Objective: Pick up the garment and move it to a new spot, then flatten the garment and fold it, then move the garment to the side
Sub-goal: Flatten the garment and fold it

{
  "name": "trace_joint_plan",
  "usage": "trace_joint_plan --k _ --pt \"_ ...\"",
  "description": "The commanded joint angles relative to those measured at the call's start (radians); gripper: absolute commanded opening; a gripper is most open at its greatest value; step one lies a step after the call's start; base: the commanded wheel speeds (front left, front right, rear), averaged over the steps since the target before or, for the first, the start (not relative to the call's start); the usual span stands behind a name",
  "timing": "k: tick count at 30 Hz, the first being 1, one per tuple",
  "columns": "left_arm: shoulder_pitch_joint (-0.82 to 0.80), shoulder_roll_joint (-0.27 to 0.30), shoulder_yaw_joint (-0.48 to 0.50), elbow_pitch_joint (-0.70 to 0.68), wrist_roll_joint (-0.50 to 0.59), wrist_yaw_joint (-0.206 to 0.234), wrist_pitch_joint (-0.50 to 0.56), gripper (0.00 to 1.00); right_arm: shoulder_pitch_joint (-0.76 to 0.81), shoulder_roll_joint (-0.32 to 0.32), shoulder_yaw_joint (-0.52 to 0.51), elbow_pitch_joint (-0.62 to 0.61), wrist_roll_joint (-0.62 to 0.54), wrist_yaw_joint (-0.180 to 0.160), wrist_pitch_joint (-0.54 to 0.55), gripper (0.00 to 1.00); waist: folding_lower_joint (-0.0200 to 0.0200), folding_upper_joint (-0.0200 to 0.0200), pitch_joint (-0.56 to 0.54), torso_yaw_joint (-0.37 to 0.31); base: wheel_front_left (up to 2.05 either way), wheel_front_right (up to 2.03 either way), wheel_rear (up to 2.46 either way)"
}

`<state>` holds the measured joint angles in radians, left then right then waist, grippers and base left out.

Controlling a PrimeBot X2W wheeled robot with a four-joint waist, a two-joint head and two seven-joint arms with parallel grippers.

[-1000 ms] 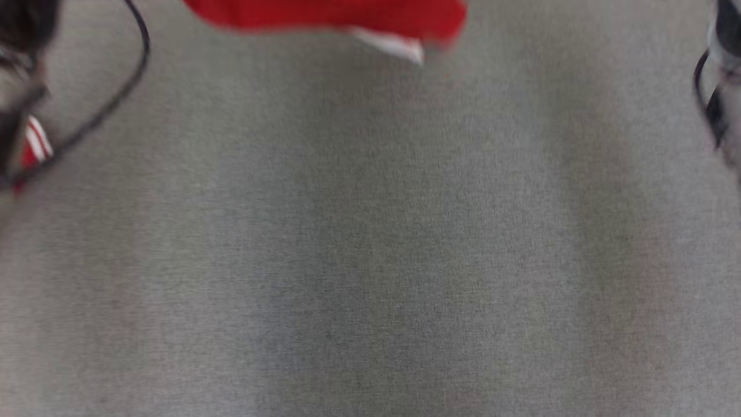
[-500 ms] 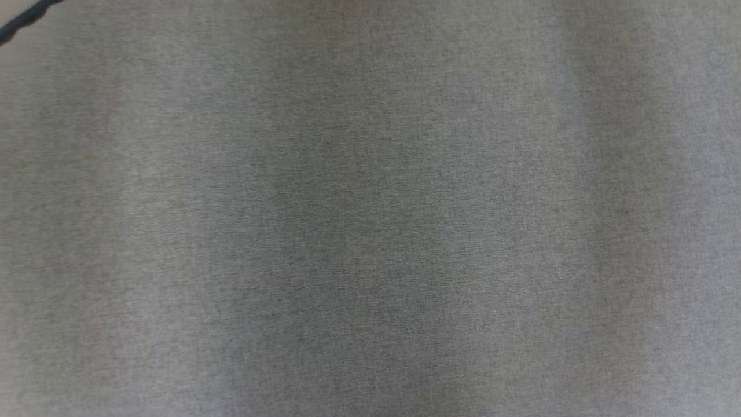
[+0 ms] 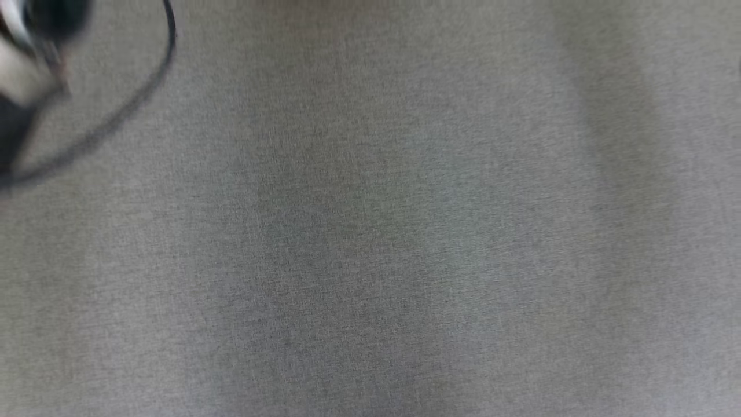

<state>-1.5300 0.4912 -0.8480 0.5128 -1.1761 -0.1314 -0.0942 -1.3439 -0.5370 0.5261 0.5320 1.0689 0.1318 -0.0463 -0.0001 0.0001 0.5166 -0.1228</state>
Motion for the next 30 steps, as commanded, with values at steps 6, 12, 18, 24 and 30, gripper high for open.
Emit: trace_joint_plan --k 6,12,18,24,30 --pt "0.234 0.055 -0.039 -0.096 -0.034 0.002 -0.115 0.0 0.232 -0.097 0.072 -0.144 0.052 -0.002 -0.028 0.0 0.0001 -0.0001 -0.083 0.002 0.0 0.0 0.0" --pt "0.517 0.073 0.007 -0.172 -0.018 0.022 -0.17 0.0 0.503 -0.179 0.108 -0.249 0.092 -0.002 -0.083 0.0 0.0001 -0.0001 -0.14 0.006 0.0 0.0 0.0" --pt "0.803 0.044 0.087 -0.263 0.076 0.03 -0.17 0.0 0.761 -0.185 0.124 -0.31 0.134 -0.002 -0.15 0.0 0.0001 -0.0001 -0.195 0.021 0.0 0.0 0.0" --pt "1.048 0.029 0.155 -0.281 0.187 0.02 -0.171 0.0 0.985 -0.216 0.157 -0.372 0.162 -0.002 -0.181 0.0 0.0001 -0.0001 -0.255 0.041 0.0 0.0 0.0" --pt "1.232 -0.004 0.249 -0.295 0.277 0.018 -0.171 0.0 1.134 -0.24 0.163 -0.41 0.197 -0.002 -0.194 0.0 0.0001 -0.0001 -0.301 0.039 0.0 0.0 0.0"
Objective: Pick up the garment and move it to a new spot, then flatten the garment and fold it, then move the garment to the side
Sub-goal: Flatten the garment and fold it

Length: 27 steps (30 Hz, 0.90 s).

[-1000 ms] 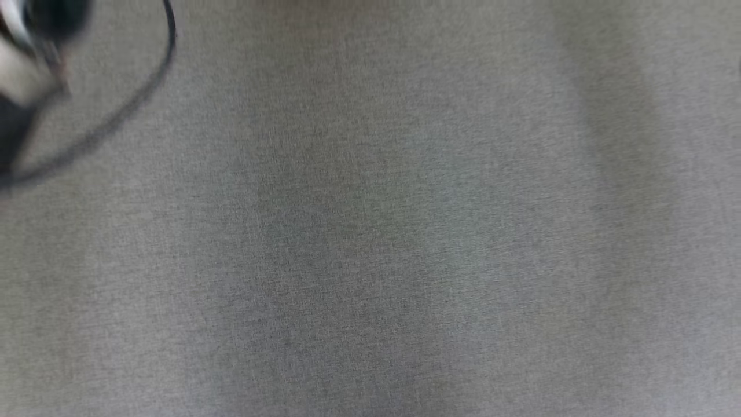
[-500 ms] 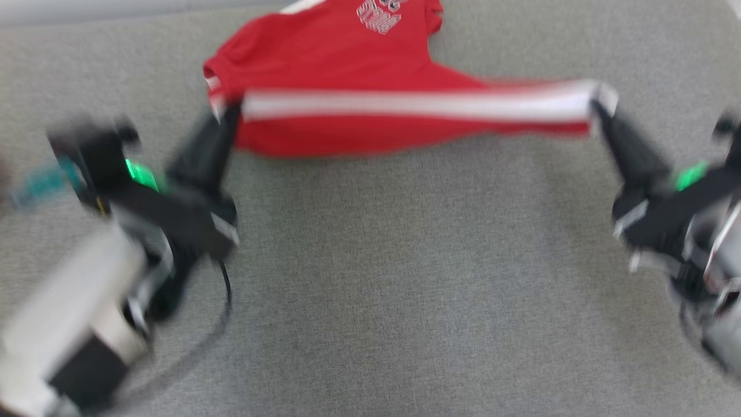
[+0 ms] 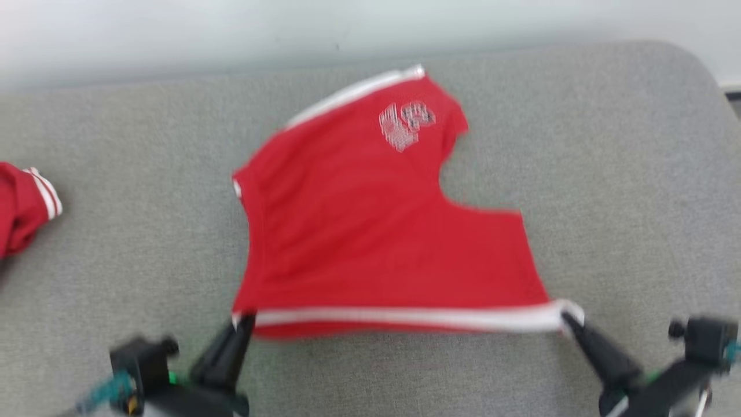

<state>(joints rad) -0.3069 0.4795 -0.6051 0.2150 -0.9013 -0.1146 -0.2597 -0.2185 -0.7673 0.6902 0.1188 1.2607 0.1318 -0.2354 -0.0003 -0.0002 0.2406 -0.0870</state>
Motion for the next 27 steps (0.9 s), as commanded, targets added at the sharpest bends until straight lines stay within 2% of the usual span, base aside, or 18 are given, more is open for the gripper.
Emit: trace_joint_plan --k 1,10,17,20,23,27 --pt "0.04 -0.003 0.018 0.003 0.024 -0.003 -0.005 0.0 0.035 -0.014 0.007 -0.004 0.01 -0.002 -0.003 0.0 0.0003 0.0002 -0.034 0.004 0.0 0.0 0.0" --pt "0.263 -0.077 0.147 -0.022 0.158 -0.012 -0.005 0.0 0.215 -0.053 0.024 -0.092 0.077 -0.002 0.024 0.0 0.0003 0.0002 -0.085 0.004 0.0 0.0 0.0" --pt "0.328 -0.101 0.174 -0.056 0.225 -0.014 -0.005 0.0 0.293 -0.088 -0.01 -0.144 0.112 -0.002 0.023 0.0 0.0003 0.0002 -0.1 0.017 0.0 0.0 0.0" --pt "0.324 -0.112 0.159 -0.071 0.241 -0.014 -0.005 0.0 0.285 -0.091 -0.03 -0.162 0.112 -0.002 0.024 0.0 0.0003 0.0002 -0.113 0.024 0.0 0.0 0.0" --pt "0.308 -0.125 0.189 -0.087 0.248 -0.014 -0.005 0.0 0.249 -0.1 -0.046 -0.173 0.1 -0.002 0.046 0.0 0.0003 0.0002 -0.125 0.028 0.0 0.0 0.0" --pt "0.262 -0.127 0.204 -0.109 0.249 -0.014 -0.005 0.0 0.143 -0.101 -0.085 -0.167 0.101 -0.002 0.099 0.0 0.0003 0.0002 -0.127 0.036 0.0 0.0 0.0"
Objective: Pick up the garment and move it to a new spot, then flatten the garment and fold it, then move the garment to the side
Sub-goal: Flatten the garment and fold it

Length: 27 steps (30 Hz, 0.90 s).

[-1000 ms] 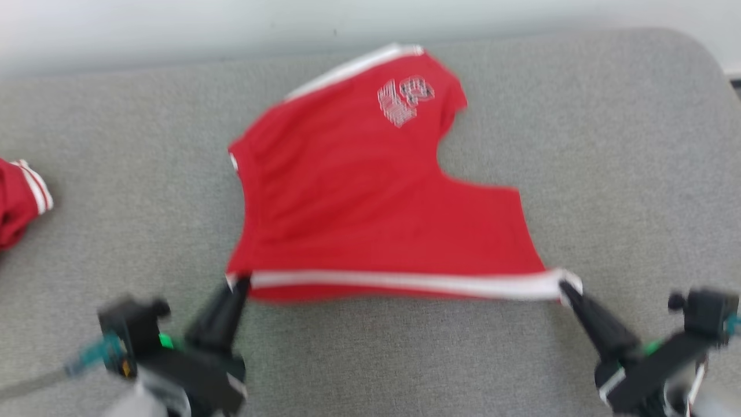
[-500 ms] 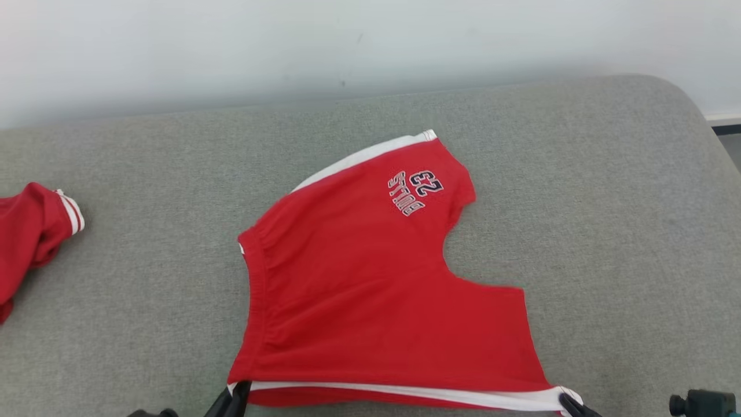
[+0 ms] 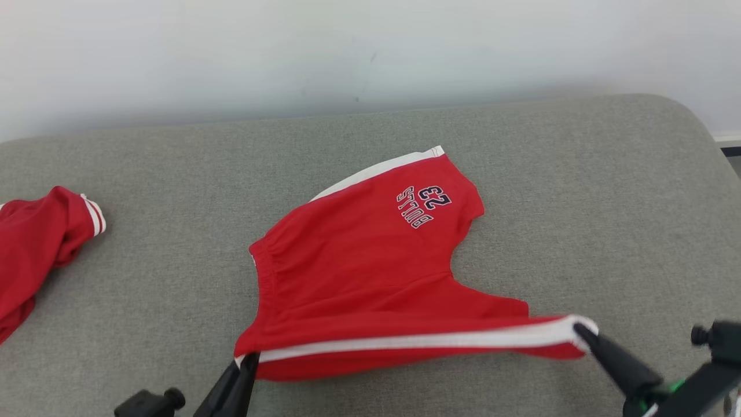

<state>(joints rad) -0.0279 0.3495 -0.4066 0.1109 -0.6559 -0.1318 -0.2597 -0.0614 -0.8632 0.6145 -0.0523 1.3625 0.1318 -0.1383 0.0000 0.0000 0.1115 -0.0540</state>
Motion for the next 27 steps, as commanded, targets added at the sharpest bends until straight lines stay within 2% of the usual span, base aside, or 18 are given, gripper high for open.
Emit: trace_joint_plan --k 1,10,11,15,16,27 --pt "-0.031 0.005 0.004 -0.006 0.001 0.003 -0.006 0.0 -0.039 -0.005 -0.018 0.012 -0.003 -0.002 0.01 0.0 0.0 0.0 0.004 0.008 0.0 0.0 0.0" --pt "-0.235 0.014 -0.056 0.049 -0.039 0.003 -0.005 0.0 -0.289 0.03 -0.041 0.13 -0.056 -0.002 0.124 0.0 0.0 0.0 0.07 0.054 0.0 0.0 0.0" --pt "-0.299 0.025 -0.076 0.085 -0.058 0.003 -0.005 0.0 -0.37 0.046 -0.042 0.184 -0.079 -0.002 0.151 0.0 0.0 0.0 0.098 0.065 0.0 0.0 0.0" --pt "-0.415 0.037 -0.109 0.151 -0.083 0.003 -0.005 0.0 -0.536 0.092 -0.017 0.304 -0.147 -0.002 0.202 0.0 0.0 0.0 0.154 0.087 0.0 0.0 0.0" --pt "-0.415 0.037 -0.109 0.151 -0.083 0.003 -0.005 0.0 -0.536 0.092 -0.017 0.304 -0.147 -0.002 0.202 0.0 0.0 0.0 0.154 0.087 0.0 0.0 0.0" --pt "-0.657 0.021 -0.185 0.323 -0.175 0.003 -0.005 0.0 -0.911 0.237 0.074 0.62 -0.281 -0.002 0.264 0.0 0.0 0.0 0.272 0.136 0.0 0.0 0.0"
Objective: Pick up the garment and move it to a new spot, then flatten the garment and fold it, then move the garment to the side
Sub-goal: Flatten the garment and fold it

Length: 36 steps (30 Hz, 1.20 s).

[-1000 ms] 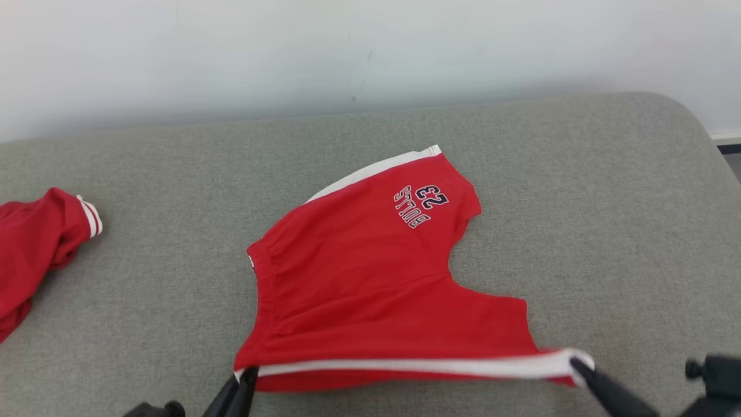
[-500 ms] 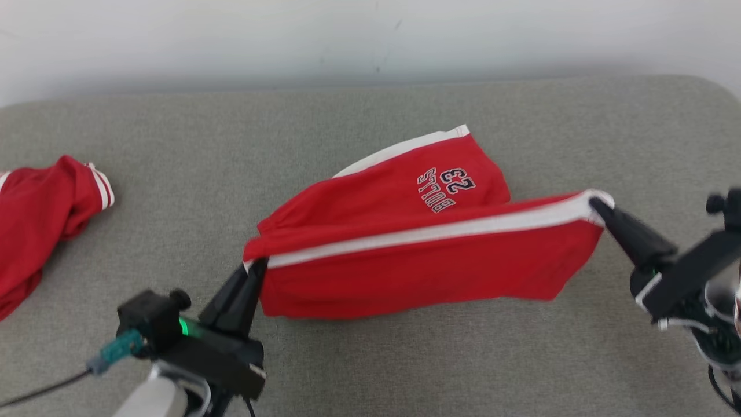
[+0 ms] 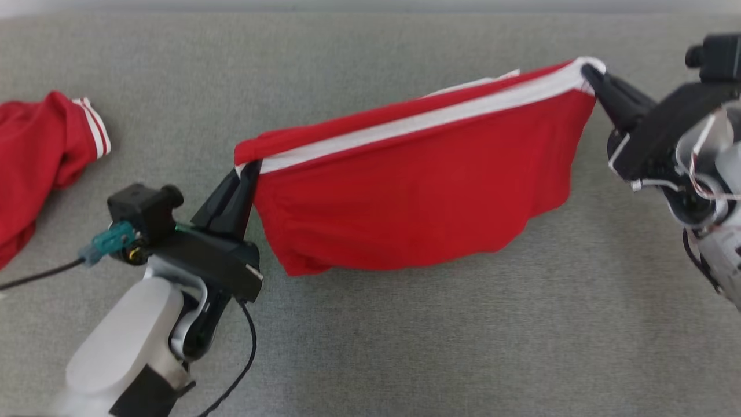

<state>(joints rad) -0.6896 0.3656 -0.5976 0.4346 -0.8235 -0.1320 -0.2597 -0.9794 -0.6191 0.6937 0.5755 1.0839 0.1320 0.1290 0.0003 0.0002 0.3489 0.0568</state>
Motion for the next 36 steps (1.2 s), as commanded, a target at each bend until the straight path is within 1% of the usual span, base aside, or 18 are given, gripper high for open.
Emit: trace_joint_plan --k 1,4,10,15,16,17,18,19,20,22,27,29,32,33,36 --pt "-0.013 0.003 -0.004 0.011 -0.013 0.003 -0.005 0.0 -0.017 0.003 0.002 0.021 -0.008 -0.003 -0.004 0.0 -0.0003 -0.0002 0.045 0.029 0.0 0.0 0.0" --pt "-0.062 -0.009 -0.032 0.051 -0.023 0.003 -0.005 0.0 -0.08 0.035 0.037 0.091 -0.037 -0.003 -0.006 0.0 -0.0003 -0.0002 0.07 0.039 0.0 0.0 0.0" --pt "-0.127 -0.036 -0.076 0.118 -0.049 0.003 -0.005 0.0 -0.162 0.076 0.095 0.207 -0.066 -0.003 -0.03 0.0 -0.0003 -0.0002 0.107 0.054 0.0 0.0 0.0" --pt "-0.162 -0.052 -0.097 0.151 -0.054 0.003 -0.005 0.0 -0.195 0.099 0.136 0.259 -0.07 -0.003 -0.068 0.0 -0.0003 -0.0002 0.12 0.053 0.0 0.0 0.0" --pt "-0.165 -0.053 -0.099 0.154 -0.052 0.003 -0.005 0.0 -0.197 0.1 0.143 0.266 -0.071 -0.003 -0.079 0.06 -0.0003 -0.0002 0.121 0.052 0.0 0.0 0.0" --pt "-0.169 -0.052 -0.101 0.158 -0.048 0.003 -0.005 0.0 -0.199 0.103 0.152 0.272 -0.07 -0.003 -0.088 0.35 -0.0003 -0.0002 0.12 0.051 0.0 0.0 0.0" --pt "-0.17 -0.052 -0.102 0.163 -0.043 0.003 -0.005 0.03 -0.201 0.104 0.159 0.278 -0.073 -0.003 -0.102 0.94 -0.0003 -0.0002 0.118 0.049 0.0 0.0 0.0" --pt "-0.17 -0.052 -0.102 0.167 -0.038 0.003 -0.005 0.43 -0.205 0.103 0.164 0.288 -0.073 -0.003 -0.116 1.0 -0.0003 -0.0002 0.115 0.047 0.0 0.0 0.0" --pt "-0.169 -0.052 -0.102 0.172 -0.034 0.003 -0.005 1.0 -0.207 0.105 0.17 0.295 -0.07 -0.003 -0.126 1.0 -0.0003 -0.0002 0.112 0.046 0.0 0.0 0.0" --pt "-0.163 -0.053 -0.106 0.181 -0.021 0.003 -0.005 1.0 -0.203 0.11 0.184 0.303 -0.06 -0.003 -0.14 1.0 -0.0003 -0.0002 0.1 0.042 0.0 0.0 0.0" --pt "-0.121 -0.048 -0.069 0.176 0.049 0.003 -0.005 1.0 -0.175 0.101 0.211 0.31 -0.037 -0.003 -0.196 1.0 -0.0003 -0.0002 0.054 0.035 0.0 0.0 0.0" --pt "-0.096 -0.044 -0.039 0.166 0.081 0.003 -0.005 1.0 -0.15 0.098 0.224 0.31 -0.025 -0.003 -0.212 1.0 -0.0003 -0.0002 0.029 0.032 0.0 0.0 0.0" --pt "-0.041 -0.053 0.034 0.135 0.134 0.003 -0.005 1.0 -0.118 0.082 0.231 0.322 -0.006 -0.003 -0.253 1.0 -0.0003 -0.0002 -0.01 0.03 0.0 0.0 0.0" --pt "-0.041 -0.053 0.034 0.135 0.134 0.003 -0.005 1.0 -0.118 0.082 0.231 0.322 -0.006 -0.003 -0.253 1.0 -0.0003 -0.0002 -0.01 0.03 0.0 0.0 0.0" --pt "0.033 -0.067 0.114 0.085 0.205 0.012 -0.005 1.0 -0.068 0.074 0.223 0.348 0.02 -0.003 -0.309 1.0 -0.0003 -0.0002 -0.05 0.032 0.0 0.0 0.0"
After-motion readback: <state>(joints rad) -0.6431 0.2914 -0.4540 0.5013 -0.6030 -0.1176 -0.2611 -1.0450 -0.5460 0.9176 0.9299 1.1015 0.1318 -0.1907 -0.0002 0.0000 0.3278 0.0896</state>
